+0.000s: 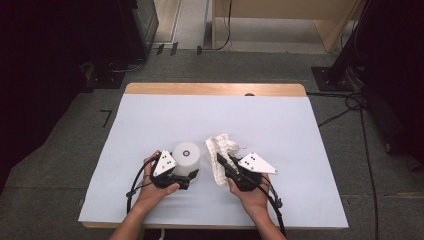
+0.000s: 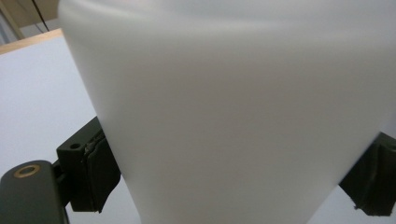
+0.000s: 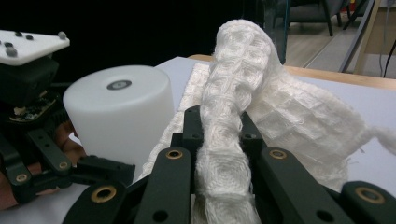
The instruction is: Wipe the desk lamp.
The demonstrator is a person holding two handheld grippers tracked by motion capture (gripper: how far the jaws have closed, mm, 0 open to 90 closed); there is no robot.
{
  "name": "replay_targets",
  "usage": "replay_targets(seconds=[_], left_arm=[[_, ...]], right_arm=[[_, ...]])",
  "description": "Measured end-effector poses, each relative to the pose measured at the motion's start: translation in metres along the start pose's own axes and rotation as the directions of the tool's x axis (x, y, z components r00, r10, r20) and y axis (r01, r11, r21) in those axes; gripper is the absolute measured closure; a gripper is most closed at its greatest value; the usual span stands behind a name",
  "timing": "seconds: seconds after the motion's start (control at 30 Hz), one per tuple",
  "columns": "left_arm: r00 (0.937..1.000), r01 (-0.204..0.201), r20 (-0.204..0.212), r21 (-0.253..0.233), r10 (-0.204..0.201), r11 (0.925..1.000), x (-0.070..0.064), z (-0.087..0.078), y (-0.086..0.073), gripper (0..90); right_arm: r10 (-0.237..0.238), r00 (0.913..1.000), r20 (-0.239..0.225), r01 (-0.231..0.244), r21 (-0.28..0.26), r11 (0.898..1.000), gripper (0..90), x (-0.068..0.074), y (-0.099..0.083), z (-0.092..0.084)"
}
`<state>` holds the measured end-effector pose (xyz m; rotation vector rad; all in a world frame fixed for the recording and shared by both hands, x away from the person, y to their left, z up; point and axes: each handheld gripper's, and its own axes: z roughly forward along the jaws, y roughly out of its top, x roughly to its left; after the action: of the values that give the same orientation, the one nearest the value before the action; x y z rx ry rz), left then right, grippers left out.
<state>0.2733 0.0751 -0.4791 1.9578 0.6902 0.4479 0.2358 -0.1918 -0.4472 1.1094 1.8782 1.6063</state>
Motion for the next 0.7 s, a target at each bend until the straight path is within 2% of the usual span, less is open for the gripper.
replay_targets(seconds=[0.13, 0.23, 0.27, 0.33, 0.43, 0.5, 0.57, 0.67, 0.7], left_arm=[[0.9999, -0.012, 0.001, 0.006, 0.012, 0.9999, 0.0, -0.002, -0.002, 8.6], [0.9999, 0.01, 0.003, 0.009, -0.01, 0.9999, 0.001, -0.004, -0.003, 8.2], [0.9999, 0.013, -0.011, 0.005, -0.013, 0.9999, 0.0, -0.005, -0.002, 7.2], [0.9989, 0.018, -0.044, -0.019, -0.019, 0.9997, -0.003, -0.009, 0.0, 4.9], [0.9969, 0.053, -0.054, -0.055, -0.056, 0.9971, -0.007, -0.012, 0.0, 4.3], [0.9932, 0.068, -0.09, -0.067, -0.074, 0.9954, -0.01, -0.013, 0.002, 4.3], [0.9842, 0.088, -0.149, -0.059, -0.096, 0.9944, -0.017, -0.009, 0.005, 4.2], [0.9766, 0.093, -0.189, -0.06, -0.103, 0.9939, -0.023, -0.006, 0.006, 8.3], [0.9767, 0.096, -0.187, -0.061, -0.106, 0.9936, -0.023, -0.007, 0.006, 8.5]], right_arm=[[-0.013, 0.9999, -0.003, 0.013, -0.003, 1.0, 79.7, 0.0, 0.001, -0.001], [-0.013, 0.9999, 0.001, 0.013, -0.006, 1.0, 79.6, -0.001, 0.002, -0.002], [-0.013, 0.9999, 0.002, 0.013, -0.007, 1.0, 79.6, -0.001, 0.002, -0.002], [-0.014, 0.9999, 0.005, 0.014, -0.008, 1.0, 79.6, -0.001, 0.002, -0.002], [-0.015, 0.9999, 0.007, 0.015, -0.008, 1.0, 79.6, -0.001, 0.003, -0.003], [-0.016, 0.9998, 0.011, 0.016, -0.01, 1.0, 79.5, -0.002, 0.003, -0.003], [-0.016, 0.9998, 0.011, 0.016, -0.01, 1.0, 79.6, -0.002, 0.003, -0.003], [-0.019, 0.9998, 0.009, 0.019, -0.007, 1.0, 79.5, -0.001, 0.003, -0.003], [-0.018, 0.9998, 0.008, 0.018, -0.007, 1.0, 79.5, -0.001, 0.003, -0.003]])
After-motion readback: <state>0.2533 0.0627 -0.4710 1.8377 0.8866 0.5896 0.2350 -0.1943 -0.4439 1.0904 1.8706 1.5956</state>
